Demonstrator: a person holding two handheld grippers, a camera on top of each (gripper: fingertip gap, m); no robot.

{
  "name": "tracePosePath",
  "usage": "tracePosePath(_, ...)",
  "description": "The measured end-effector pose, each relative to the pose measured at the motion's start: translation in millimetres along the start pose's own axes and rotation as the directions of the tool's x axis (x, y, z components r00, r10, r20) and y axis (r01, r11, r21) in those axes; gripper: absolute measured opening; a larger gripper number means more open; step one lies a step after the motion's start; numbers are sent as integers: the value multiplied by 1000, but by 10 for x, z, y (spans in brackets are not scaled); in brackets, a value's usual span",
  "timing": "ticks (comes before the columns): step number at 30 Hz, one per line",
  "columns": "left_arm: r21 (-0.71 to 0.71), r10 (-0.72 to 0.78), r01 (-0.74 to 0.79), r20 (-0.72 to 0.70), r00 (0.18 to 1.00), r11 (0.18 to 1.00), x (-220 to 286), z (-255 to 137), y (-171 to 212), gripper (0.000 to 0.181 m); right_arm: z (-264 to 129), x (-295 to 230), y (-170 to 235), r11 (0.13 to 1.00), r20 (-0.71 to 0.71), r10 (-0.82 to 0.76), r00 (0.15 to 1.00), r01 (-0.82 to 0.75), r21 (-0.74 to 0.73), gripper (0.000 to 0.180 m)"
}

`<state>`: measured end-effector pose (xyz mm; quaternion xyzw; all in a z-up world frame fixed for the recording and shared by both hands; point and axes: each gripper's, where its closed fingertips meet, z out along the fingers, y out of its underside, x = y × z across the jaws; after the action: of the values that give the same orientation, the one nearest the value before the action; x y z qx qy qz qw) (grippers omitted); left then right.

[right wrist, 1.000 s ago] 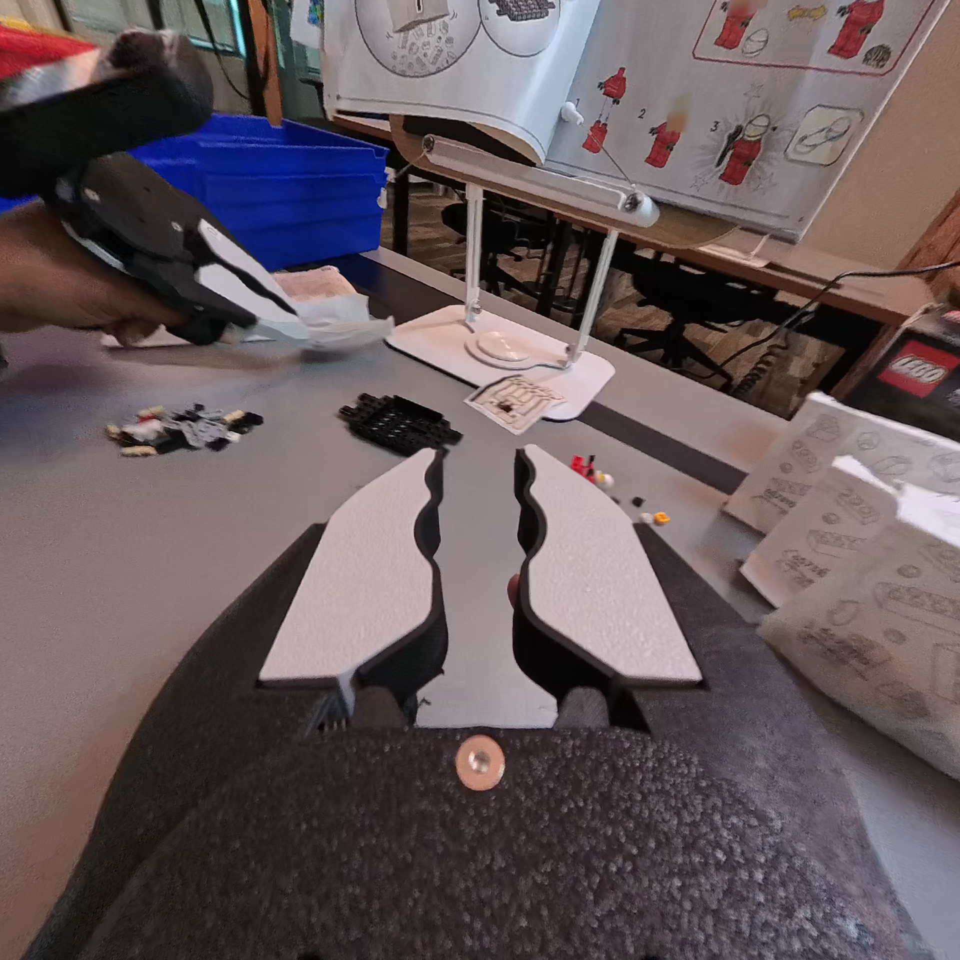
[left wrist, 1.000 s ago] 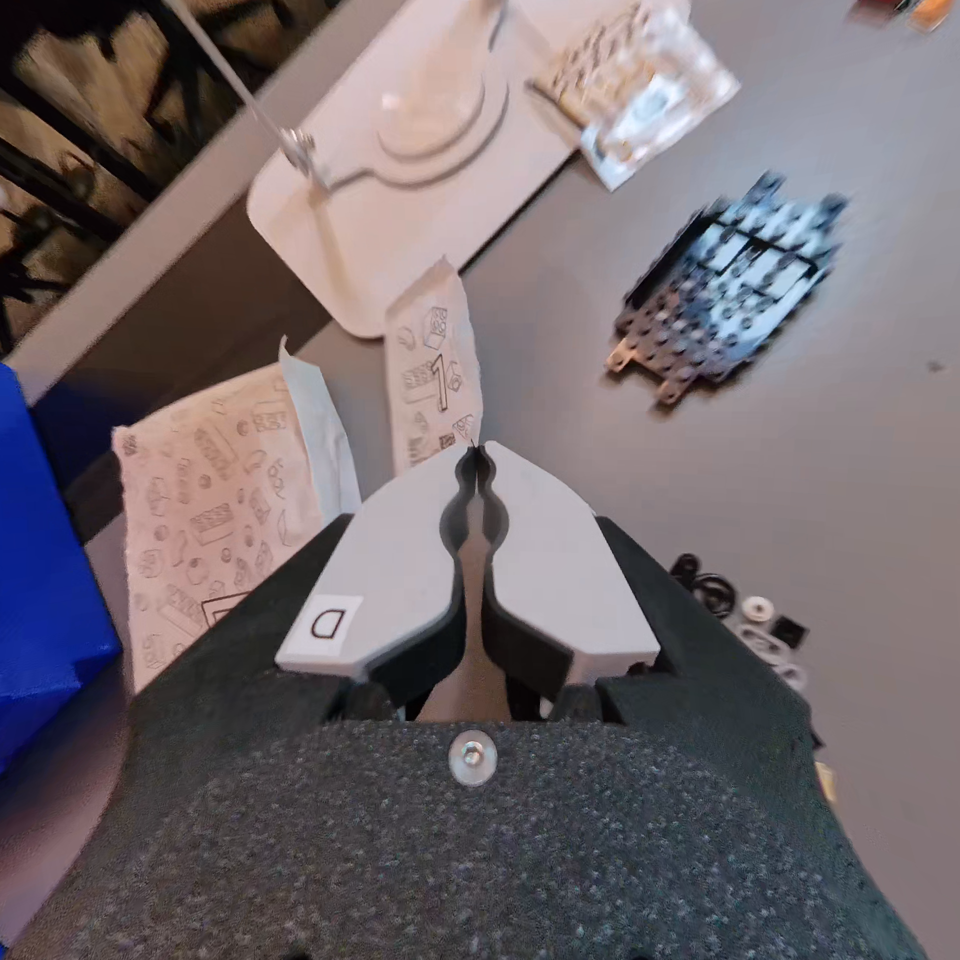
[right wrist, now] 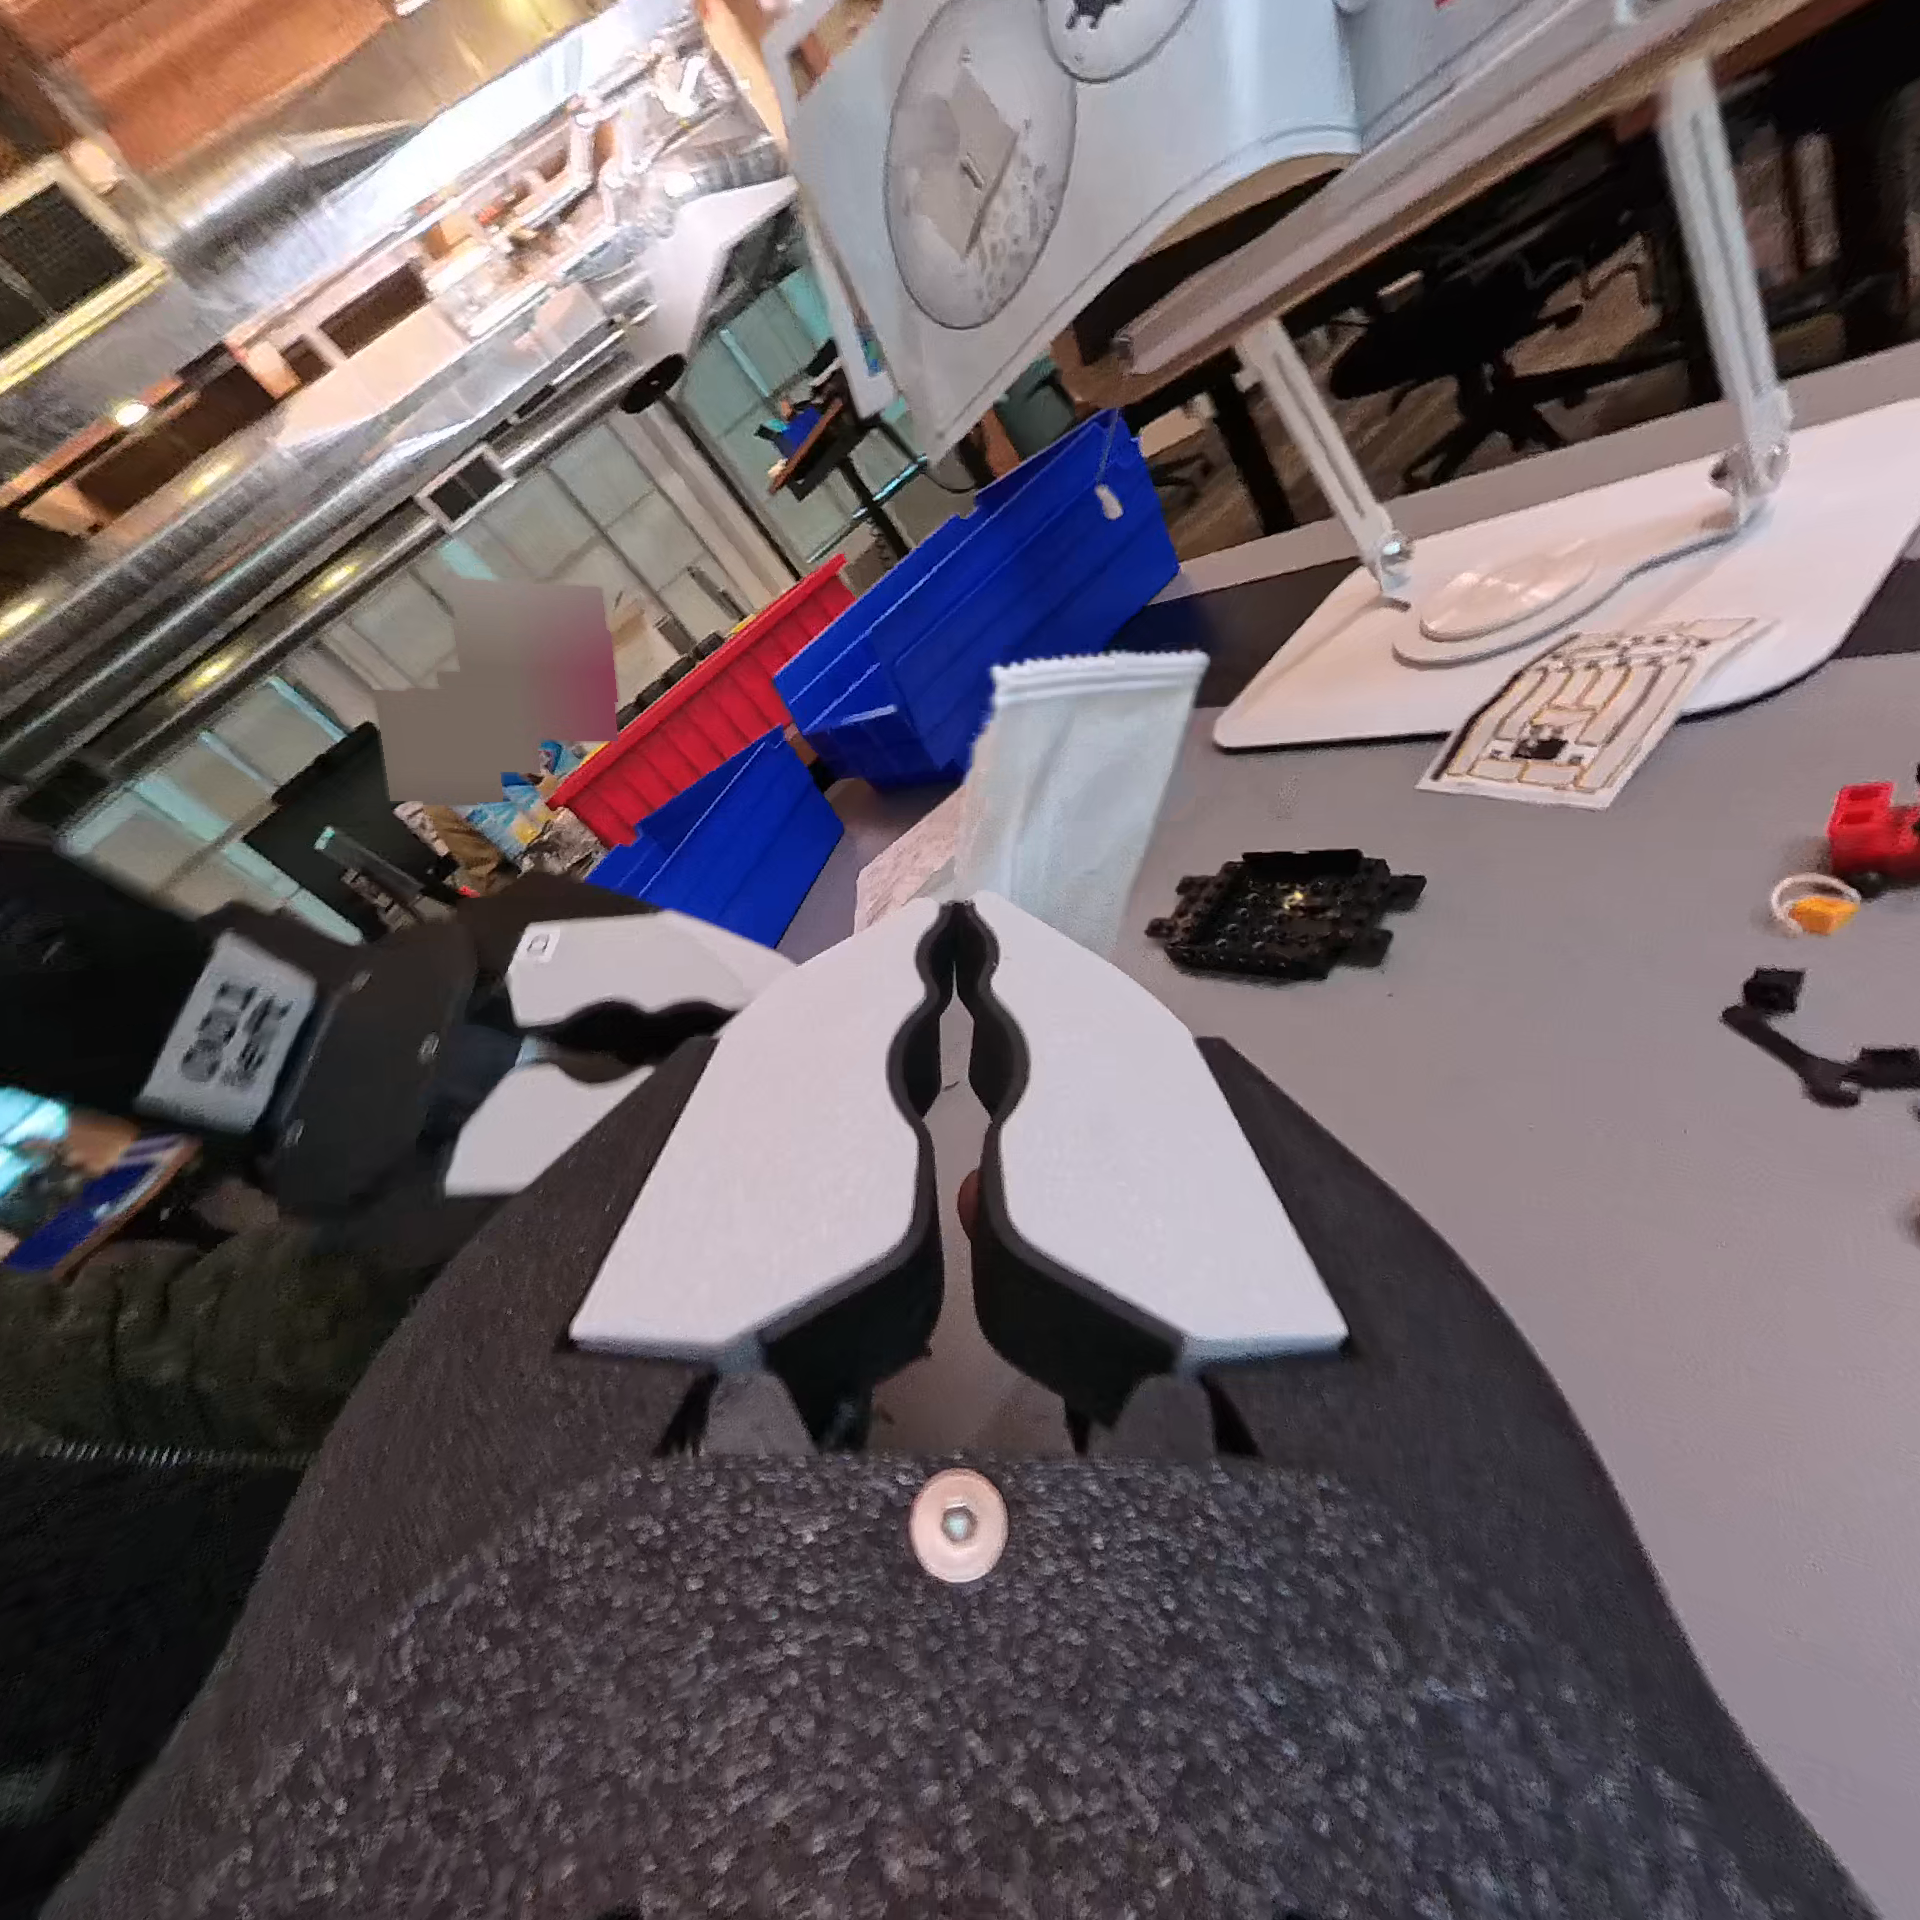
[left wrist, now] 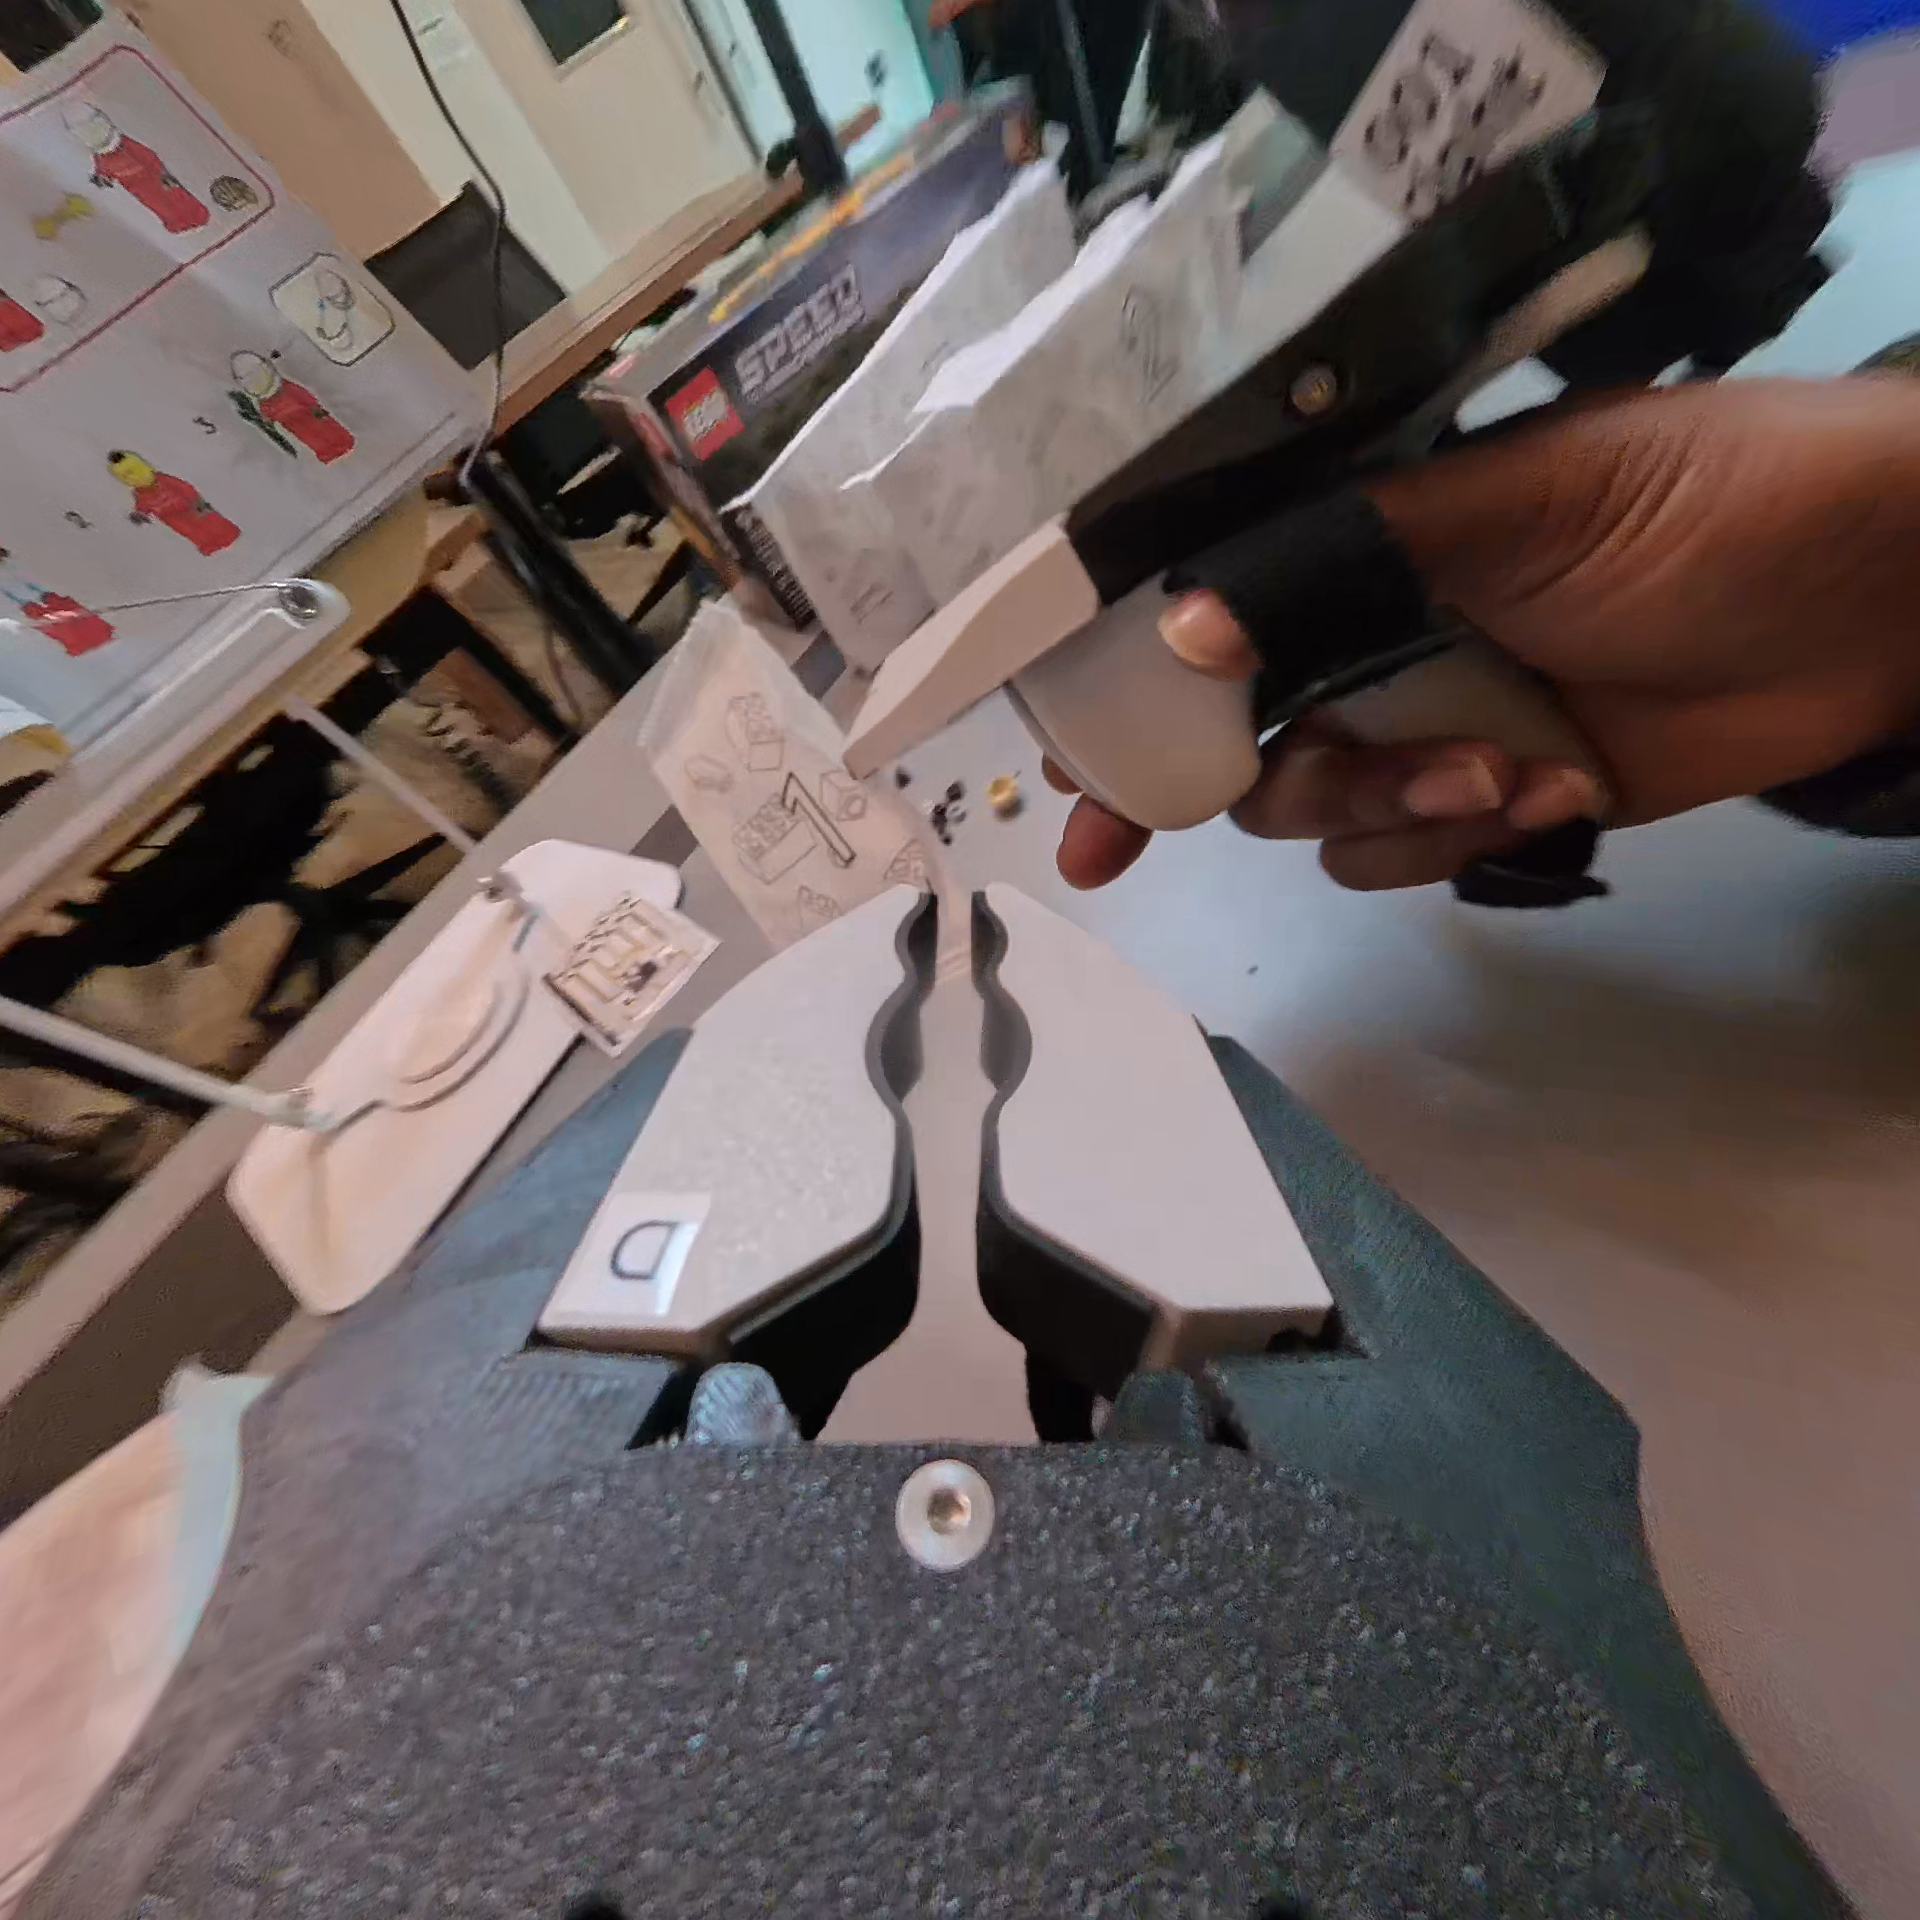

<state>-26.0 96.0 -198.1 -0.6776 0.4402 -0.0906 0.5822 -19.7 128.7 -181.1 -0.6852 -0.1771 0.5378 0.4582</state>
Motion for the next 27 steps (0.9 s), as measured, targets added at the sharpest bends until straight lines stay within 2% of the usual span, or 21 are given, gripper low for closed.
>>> tracePosePath(1, 37, -54, 55, -39, 998, 998, -9, -30, -40, 7, -31, 3, -18, 1000, 27, -12, 1000, 12, -6, 0)
tracePosePath(5, 138, -222, 245, -161, 962, 960, -122, -140, -126, 10, -161, -85, -54, 999, 198, -38, 979, 43, -23, 0)
tracePosePath(8, 104, -333, 371, -271, 903, 923, -130, -91, -9, 24, -280, -375, 2, 995, 413, -48, 909, 80, -59, 0)
tracePosePath(10, 65, -380, 442, -412, 829, 895, 0, -81, 28, 38, -354, -556, 60, 990, 516, -50, 855, 110, -86, 0)
tracePosePath(12, 63, -368, 501, -601, 710, 863, 214, -190, -84, 49, -418, -684, 114, 987, 589, -34, 808, 121, -109, 0)
tracePosePath(13, 71, -354, 524, -660, 663, 849, 280, -248, -147, 51, -454, -735, 145, 984, 621, -15, 784, 121, -128, 0)
tracePosePath(15, 81, -335, 544, -708, 621, 835, 344, -314, -223, 53, -524, -807, 210, 977, 673, 20, 739, 128, -169, 0)
tracePosePath(17, 73, -339, 562, -732, 591, 824, 355, -352, -245, 44, -547, -814, 237, 973, 684, 35, 729, 130, -189, 0)
tracePosePath(19, 55, -327, 593, -791, 516, 804, 375, -466, -289, 24, -515, -751, 238, 973, 652, 17, 758, 138, -186, 0)
tracePosePath(21, 66, -336, 618, -792, 510, 783, 320, -492, -326, 4, -490, -693, 226, 974, 623, 1, 782, 141, -179, 0)
tracePosePath(27, 57, -407, 667, -753, 518, 743, 173, -419, -290, 0, -367, -520, 157, 981, 493, -66, 867, 147, -127, 3)
